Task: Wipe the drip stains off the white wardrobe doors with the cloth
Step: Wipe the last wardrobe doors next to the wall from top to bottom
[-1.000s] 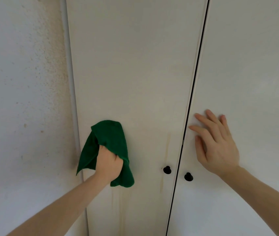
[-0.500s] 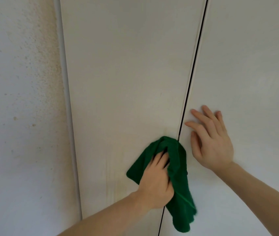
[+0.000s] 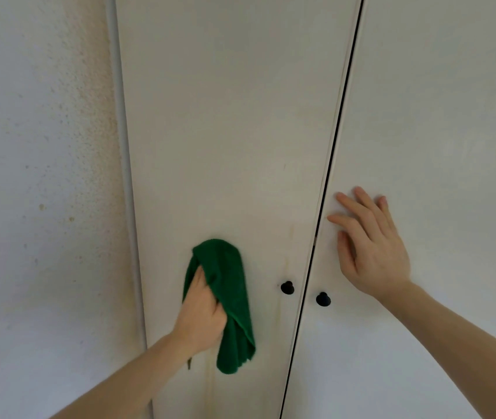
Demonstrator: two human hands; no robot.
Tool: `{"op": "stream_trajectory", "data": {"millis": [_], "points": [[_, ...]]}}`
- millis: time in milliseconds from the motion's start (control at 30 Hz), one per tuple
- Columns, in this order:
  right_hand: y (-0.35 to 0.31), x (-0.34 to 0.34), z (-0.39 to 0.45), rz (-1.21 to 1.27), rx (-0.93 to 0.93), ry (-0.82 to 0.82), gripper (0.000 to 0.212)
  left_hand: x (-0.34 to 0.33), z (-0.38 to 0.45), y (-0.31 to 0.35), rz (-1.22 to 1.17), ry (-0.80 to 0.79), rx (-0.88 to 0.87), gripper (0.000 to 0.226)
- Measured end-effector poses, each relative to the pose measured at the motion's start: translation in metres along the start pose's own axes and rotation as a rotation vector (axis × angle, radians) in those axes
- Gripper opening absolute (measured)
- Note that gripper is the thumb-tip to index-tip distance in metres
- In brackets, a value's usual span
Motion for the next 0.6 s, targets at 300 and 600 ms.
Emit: {"op": "stream_trajectory", "data": {"millis": [300, 600], "points": [[0.002, -0.004, -0.002, -0.03, 0.001, 0.04, 0.028, 0.055, 0.03, -0.07, -0.015, 0.267, 0.315, 0.029], [0.004, -0.007, -0.004, -0.053, 0.031, 0.059, 0.024, -0.026, 0.005, -0.033, -0.028, 0.239, 0.278, 0.009]]}}
Point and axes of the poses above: each hand's wrist, its own z-axis towards the middle knuckle, its own x-axis out of the back of the hand, y = z × x, the point moved 6 cm from there along z, towards the middle knuckle, and after that the axes turned 12 degrees about x, right-handed, at the moved point
